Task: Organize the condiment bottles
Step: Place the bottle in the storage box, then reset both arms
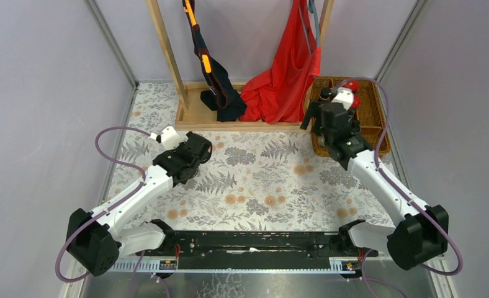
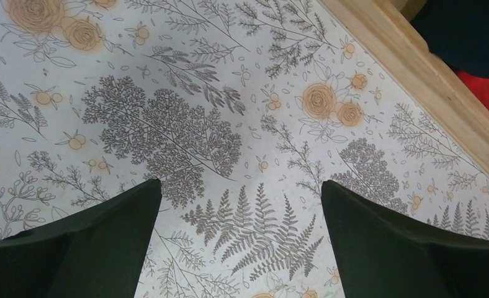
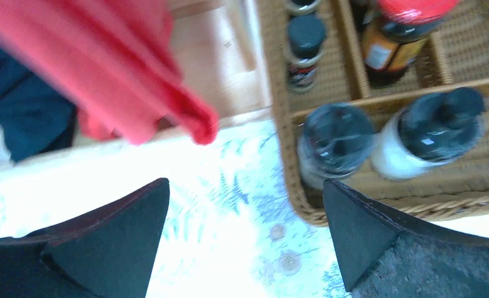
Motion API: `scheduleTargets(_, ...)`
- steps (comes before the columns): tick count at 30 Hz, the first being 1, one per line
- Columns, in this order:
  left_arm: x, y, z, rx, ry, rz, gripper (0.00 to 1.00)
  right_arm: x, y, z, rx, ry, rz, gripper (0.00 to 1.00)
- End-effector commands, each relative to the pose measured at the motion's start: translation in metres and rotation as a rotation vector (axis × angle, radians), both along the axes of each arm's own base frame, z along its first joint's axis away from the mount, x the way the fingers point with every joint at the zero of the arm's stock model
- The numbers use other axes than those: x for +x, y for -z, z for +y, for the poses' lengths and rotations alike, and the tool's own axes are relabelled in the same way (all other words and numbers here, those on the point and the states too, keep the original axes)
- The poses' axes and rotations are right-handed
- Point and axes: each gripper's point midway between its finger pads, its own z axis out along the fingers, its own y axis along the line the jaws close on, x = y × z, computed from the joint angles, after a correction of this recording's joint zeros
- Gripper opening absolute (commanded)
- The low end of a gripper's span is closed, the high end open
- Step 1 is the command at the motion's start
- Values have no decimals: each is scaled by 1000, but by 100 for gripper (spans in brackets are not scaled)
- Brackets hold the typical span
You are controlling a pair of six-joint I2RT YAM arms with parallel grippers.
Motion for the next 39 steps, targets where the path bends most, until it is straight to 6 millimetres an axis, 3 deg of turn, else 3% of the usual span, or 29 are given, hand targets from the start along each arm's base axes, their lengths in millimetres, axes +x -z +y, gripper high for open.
scheduleTargets(1, 5, -9, 7, 9, -50, -84, 100, -7, -12, 40, -7, -108, -101, 100)
scheduleTargets(10, 8, -14, 1, 127, -28, -134, 100, -34, 12, 110, -41, -325, -119, 100)
scheduleTargets(18, 8, -8, 3, 240, -55, -167, 100, -51, 30, 145, -51, -432, -92, 100)
scheduleTargets(24, 8, 6, 2, 264, -27, -191, 100, -58, 28, 152, -22, -459, -97, 100)
scheduleTargets(29, 5, 27, 5, 315, 7, -160, 100, -62, 41, 153, -12, -464, -88, 100)
scheduleTargets(39, 13, 32, 0, 336, 48, -176, 100, -66, 62, 153, -15, -465, -81, 100)
